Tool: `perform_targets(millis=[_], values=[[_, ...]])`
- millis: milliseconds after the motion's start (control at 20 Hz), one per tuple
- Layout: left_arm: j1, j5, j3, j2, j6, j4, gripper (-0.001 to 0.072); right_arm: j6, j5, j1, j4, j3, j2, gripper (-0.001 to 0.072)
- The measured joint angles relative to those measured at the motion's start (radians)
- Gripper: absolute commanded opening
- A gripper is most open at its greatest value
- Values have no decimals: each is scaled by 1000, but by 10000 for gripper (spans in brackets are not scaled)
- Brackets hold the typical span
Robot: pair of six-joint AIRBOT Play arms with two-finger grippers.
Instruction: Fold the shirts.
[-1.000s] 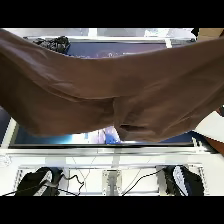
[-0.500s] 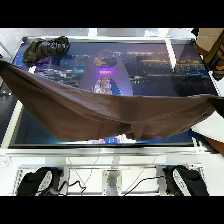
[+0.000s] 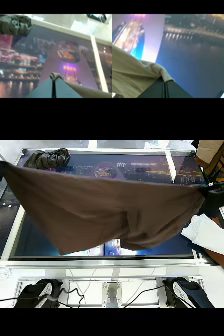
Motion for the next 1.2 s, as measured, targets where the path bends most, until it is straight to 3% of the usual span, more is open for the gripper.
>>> perform_targets(millis=[250,550,900,1200], values=[[0,15,157,-22,-17,86,7,-13,12,2,-96,109,-22,15],[0,-121,351,26,13,206,7,-2,79,53,-196,243,103,16],[0,-153,416,137,19,296,7,54,159,110,-303,402,226,15],[0,-295,351,92,5,256,7,67,180,117,-286,365,155,16]])
